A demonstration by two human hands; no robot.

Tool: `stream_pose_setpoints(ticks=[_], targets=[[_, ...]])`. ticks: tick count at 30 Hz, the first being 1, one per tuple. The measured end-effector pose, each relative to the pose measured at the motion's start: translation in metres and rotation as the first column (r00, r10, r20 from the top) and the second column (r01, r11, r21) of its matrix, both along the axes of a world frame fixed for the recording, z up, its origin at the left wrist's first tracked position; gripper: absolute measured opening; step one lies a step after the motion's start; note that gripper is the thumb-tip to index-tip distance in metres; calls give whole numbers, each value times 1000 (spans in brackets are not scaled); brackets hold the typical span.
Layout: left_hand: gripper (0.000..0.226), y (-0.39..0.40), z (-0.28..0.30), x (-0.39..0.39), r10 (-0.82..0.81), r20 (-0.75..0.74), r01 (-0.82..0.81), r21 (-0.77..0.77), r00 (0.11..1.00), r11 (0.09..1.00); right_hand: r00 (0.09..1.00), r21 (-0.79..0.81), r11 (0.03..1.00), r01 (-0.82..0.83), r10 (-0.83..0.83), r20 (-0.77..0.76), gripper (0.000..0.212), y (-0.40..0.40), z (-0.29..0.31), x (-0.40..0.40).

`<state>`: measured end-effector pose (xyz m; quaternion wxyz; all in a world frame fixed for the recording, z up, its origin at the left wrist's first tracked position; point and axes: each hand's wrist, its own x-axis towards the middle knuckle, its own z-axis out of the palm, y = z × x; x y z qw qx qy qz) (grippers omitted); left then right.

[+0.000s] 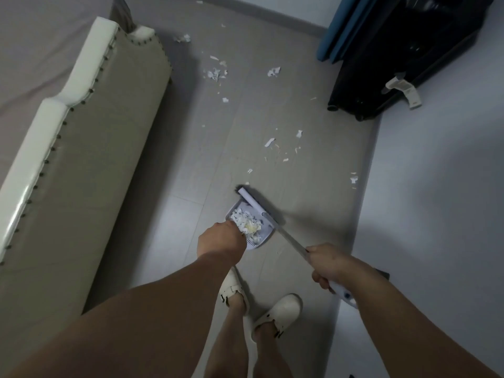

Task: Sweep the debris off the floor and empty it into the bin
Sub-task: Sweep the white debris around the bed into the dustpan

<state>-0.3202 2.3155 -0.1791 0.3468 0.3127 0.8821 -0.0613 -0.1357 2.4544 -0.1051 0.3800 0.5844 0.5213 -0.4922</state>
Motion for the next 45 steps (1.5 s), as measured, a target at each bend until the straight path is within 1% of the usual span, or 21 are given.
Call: stream_pose_setpoints(ticks=[5, 11, 14, 16, 18, 20, 21, 23, 26, 27, 29, 30, 31, 33, 34, 36, 38, 41, 42, 43, 45], targets=[[17, -10, 15, -19, -24, -65, 23, -17, 998, 1000, 952, 94, 951, 295, -284, -110, 31, -2, 28, -17], [23, -20, 27, -65, 23, -103, -25, -16, 994, 1000, 952, 206, 937, 283, -248, -180, 23, 36, 3, -70], [23, -15, 26, -84, 12, -134, -16, -30, 991, 999, 978, 203, 970, 136, -100, -181, 13, 54, -21, -96], [22, -12, 24, -98, 17, -161, -23, -33, 987, 999, 986, 216, 975, 51, -15, -165, 21, 62, -37, -110], [21, -10, 23, -111, 9, -181, -13, -23, 983, 1000, 986, 219, 970, -105, 130, -104, 9, 67, -47, -126], [21, -9, 19, -120, -21, -180, 18, -19, 983, 1000, 907, 153, 897, -415, 420, -4, 23, 66, -51, -138], [22, -10, 17, -123, -35, -167, 31, -25, 985, 999, 863, 136, 852, -506, 502, 62, 22, 63, -51, -143], [23, -13, 9, -123, -32, -144, 28, -32, 989, 999, 742, 97, 737, -669, 656, 135, 23, 53, -43, -151], [24, -11, 0, -112, -21, -148, 16, -34, 989, 999, 629, 12, 631, -776, 772, 94, 33, 55, -41, -148], [23, -9, -1, -108, -20, -144, 15, -34, 989, 999, 702, -13, 702, -712, 712, 7, 33, 60, -40, -141], [23, -5, -2, -102, -16, -131, 13, -30, 991, 999, 937, -68, 935, -347, 343, -67, 26, 73, -41, -119], [23, -4, -3, -100, -19, -123, 15, -28, 992, 999, 991, -46, 992, -120, 117, -58, 22, 77, -40, -108], [24, -4, -3, -100, -21, -119, 18, -24, 993, 1000, 998, 12, 1000, -3, 4, -68, 22, 79, -36, -97], [25, -4, -4, -100, -24, -119, 22, -18, 993, 1000, 996, 47, 999, -24, 28, -84, 35, 81, -30, -91], [26, -4, -5, -101, -23, -122, 21, -19, 992, 1000, 975, 64, 978, -200, 205, -86, 37, 82, -28, -93], [27, -4, -6, -105, -25, -138, 22, -24, 990, 999, 845, 92, 841, -533, 535, 3, 34, 77, -24, -102], [28, -5, -6, -108, -27, -147, 23, -26, 989, 999, 772, 86, 768, -635, 631, 67, 12, 71, -30, -107], [28, -10, -5, -109, -28, -149, 24, -30, 988, 999, 950, -57, 948, -312, 310, -31, 10, 63, -38, -97], [28, -10, -5, -107, -30, -149, 26, -31, 988, 999, 986, -64, 985, -159, 156, -53, 23, 60, -33, -92], [27, -10, -4, -106, -35, -152, 30, -33, 988, 999, 998, -64, 997, -51, 49, -40, 42, 58, -30, -84], [27, -12, -1, -101, -43, -150, 38, -34, 988, 999, 994, -50, 994, 95, -97, -41, 50, 54, -16, -65]])
